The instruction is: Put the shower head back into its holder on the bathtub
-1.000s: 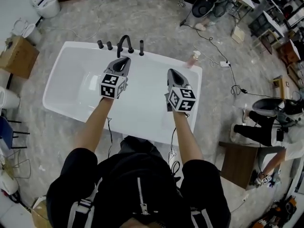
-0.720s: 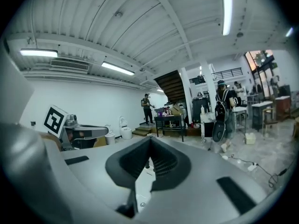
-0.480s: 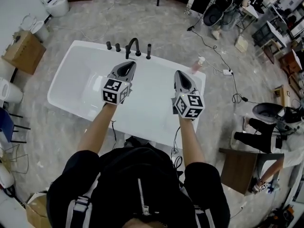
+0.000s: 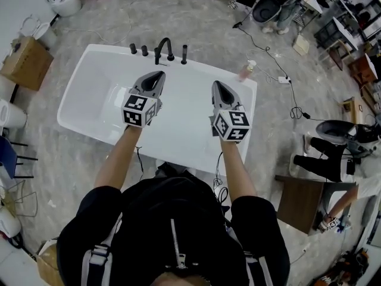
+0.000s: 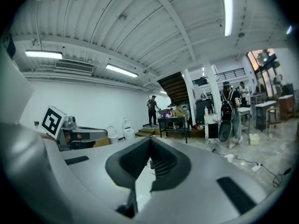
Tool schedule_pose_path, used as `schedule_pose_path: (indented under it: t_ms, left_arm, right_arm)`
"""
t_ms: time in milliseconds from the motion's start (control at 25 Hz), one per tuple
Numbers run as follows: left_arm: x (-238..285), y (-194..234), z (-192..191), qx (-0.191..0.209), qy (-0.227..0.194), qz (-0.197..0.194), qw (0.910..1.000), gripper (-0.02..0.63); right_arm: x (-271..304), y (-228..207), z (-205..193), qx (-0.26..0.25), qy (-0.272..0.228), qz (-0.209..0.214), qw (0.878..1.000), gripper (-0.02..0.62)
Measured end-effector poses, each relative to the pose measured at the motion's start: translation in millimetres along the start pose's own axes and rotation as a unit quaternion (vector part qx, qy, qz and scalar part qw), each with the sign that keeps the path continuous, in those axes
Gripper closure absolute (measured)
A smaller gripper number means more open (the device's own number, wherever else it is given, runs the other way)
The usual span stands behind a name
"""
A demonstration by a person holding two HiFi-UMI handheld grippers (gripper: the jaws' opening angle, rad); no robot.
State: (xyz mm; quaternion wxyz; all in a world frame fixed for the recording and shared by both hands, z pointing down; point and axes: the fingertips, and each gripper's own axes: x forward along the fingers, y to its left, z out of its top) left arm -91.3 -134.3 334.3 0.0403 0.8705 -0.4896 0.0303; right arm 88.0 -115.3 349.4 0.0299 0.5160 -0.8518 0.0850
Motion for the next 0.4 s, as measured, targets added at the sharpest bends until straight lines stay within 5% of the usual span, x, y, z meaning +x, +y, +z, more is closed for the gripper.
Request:
schedule_pose_path:
  t_ms: [400]
  left_arm:
    - [-5.4,3.0,-8.9,-0.005,0.006,0.000,1.0000,0.574]
  right_arm:
    - [-1.4,4.5,-7.2,0.002,0.004,-0.002,1.000,0.591]
